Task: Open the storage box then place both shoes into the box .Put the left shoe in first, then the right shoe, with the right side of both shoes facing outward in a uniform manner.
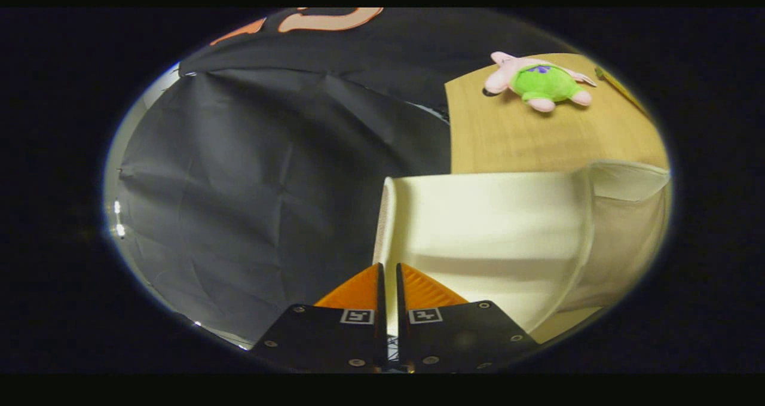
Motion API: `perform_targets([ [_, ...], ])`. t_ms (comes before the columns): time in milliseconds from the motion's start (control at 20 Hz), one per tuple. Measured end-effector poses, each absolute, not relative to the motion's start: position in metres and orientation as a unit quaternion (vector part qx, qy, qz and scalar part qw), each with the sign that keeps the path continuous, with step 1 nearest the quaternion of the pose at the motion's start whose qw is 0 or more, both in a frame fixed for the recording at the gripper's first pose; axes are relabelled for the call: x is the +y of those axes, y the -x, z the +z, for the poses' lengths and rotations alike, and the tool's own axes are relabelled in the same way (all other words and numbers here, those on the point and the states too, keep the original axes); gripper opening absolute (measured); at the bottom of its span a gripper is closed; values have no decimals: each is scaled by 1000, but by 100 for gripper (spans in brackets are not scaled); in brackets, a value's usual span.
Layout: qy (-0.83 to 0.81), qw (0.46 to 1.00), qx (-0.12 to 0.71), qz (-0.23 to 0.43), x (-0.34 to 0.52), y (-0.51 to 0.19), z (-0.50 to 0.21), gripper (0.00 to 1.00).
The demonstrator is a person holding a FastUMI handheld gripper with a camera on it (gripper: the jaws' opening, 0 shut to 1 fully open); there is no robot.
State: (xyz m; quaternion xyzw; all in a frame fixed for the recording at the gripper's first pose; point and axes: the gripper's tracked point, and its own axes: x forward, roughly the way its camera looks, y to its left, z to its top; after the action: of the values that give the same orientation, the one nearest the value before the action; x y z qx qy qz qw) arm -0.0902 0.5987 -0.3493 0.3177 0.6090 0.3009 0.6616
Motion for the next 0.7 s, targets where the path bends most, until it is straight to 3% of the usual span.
perform_targets([
  [200,-328,660,623,260,567,83,-374,6],
  [400,-311,657,631,273,530,95,-373,14],
  [700,-269,677,618,295,458,108,-352,51],
])
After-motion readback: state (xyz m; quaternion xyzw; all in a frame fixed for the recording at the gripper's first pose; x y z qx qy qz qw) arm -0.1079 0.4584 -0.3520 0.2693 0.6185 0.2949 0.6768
